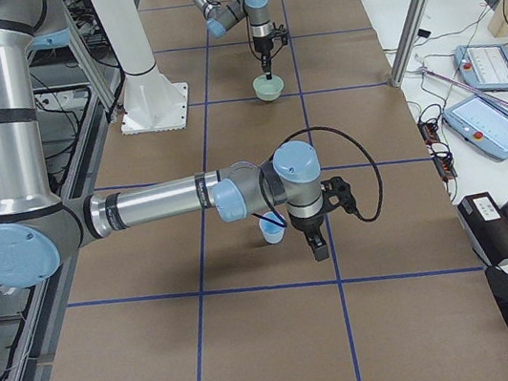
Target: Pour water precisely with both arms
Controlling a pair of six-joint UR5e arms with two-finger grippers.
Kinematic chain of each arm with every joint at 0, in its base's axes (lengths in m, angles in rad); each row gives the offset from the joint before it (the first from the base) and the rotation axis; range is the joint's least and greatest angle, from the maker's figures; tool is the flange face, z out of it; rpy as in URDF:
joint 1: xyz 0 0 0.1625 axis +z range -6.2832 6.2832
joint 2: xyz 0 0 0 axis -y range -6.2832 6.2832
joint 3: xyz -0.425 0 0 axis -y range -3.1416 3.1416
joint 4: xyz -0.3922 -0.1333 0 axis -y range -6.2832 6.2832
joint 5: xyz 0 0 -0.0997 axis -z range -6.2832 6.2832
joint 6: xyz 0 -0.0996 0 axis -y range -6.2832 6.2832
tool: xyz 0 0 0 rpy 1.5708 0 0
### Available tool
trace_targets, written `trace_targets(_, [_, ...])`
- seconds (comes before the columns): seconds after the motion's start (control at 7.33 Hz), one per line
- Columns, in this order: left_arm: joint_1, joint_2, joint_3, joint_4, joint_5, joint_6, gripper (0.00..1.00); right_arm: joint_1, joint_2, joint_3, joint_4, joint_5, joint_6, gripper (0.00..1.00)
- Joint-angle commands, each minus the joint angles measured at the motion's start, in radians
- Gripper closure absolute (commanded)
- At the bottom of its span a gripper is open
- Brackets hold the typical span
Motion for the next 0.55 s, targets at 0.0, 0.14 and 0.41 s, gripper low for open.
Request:
trace_targets(0.0, [0.002,-0.003,0.035,-0.001,0.002,0.006,1.0,0.0,0.0,0.0,0.0,0.0,0.0,0.0])
trace_targets(0.14, [0.003,-0.003,0.039,-0.001,0.002,0.006,0.85,0.0,0.0,0.0,0.0,0.0,0.0,0.0])
trace_targets(0.41, [-0.004,-0.004,0.019,-0.009,0.008,0.005,0.0,0.0,0.002,0.001,0.0,0.0,0.0,0.0])
